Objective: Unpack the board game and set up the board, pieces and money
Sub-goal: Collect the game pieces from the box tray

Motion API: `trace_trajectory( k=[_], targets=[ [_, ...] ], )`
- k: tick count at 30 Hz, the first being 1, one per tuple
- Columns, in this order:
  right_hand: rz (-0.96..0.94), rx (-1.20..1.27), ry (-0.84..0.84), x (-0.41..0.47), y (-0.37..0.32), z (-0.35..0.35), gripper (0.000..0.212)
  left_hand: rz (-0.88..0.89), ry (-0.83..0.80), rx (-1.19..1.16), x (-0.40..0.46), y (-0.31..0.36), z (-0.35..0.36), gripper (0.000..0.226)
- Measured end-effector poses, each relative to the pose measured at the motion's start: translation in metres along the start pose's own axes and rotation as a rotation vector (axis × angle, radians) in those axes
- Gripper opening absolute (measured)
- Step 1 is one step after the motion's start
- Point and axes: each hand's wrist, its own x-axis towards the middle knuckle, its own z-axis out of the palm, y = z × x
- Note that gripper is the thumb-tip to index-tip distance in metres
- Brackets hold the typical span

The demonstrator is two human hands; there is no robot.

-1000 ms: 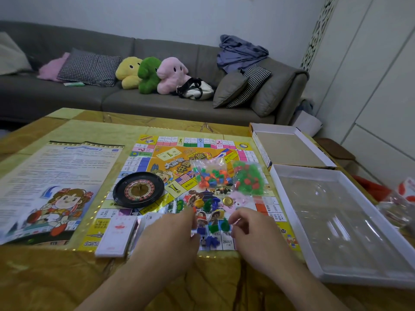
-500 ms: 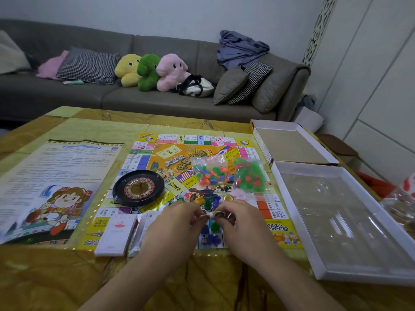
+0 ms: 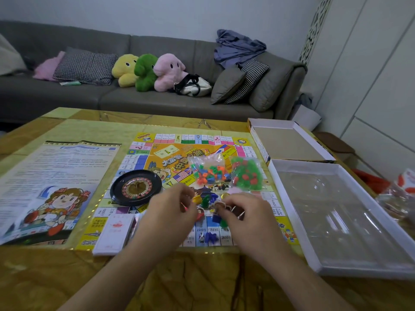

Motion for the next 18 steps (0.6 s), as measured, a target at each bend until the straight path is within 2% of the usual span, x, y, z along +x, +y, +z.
trace_trajectory(
  k=[2,4,7,12,15,18],
  targets=[
    [0.048,0.018,0.037,0.0,0.001,-0.008,0.005,-0.026,0.066,0.091,0.013,-0.012,-0.001,0.029],
    [0.074,0.026,0.053,-0.003,0.003,-0.014,0.007,-0.039,0.037,0.214,0.024,-0.022,0.002,0.036],
    [0.1,0.018,0.025,-0.007,0.005,-0.018,0.009,-0.017,0.018,0.342,0.03,-0.026,0.007,0.022],
    [0.12,0.029,0.004,-0.006,0.006,-0.025,0.013,0.032,0.091,0.164,0.029,-0.014,-0.005,0.015],
    [0.153,0.139,-0.096,-0.005,0.003,-0.026,0.01,0.09,-0.045,0.067,0.014,0.003,-0.009,0.013],
    [0.168,0.228,-0.202,-0.006,-0.003,-0.021,0.005,0.062,-0.24,-0.099,-0.007,0.012,-0.002,0.011]
  ],
)
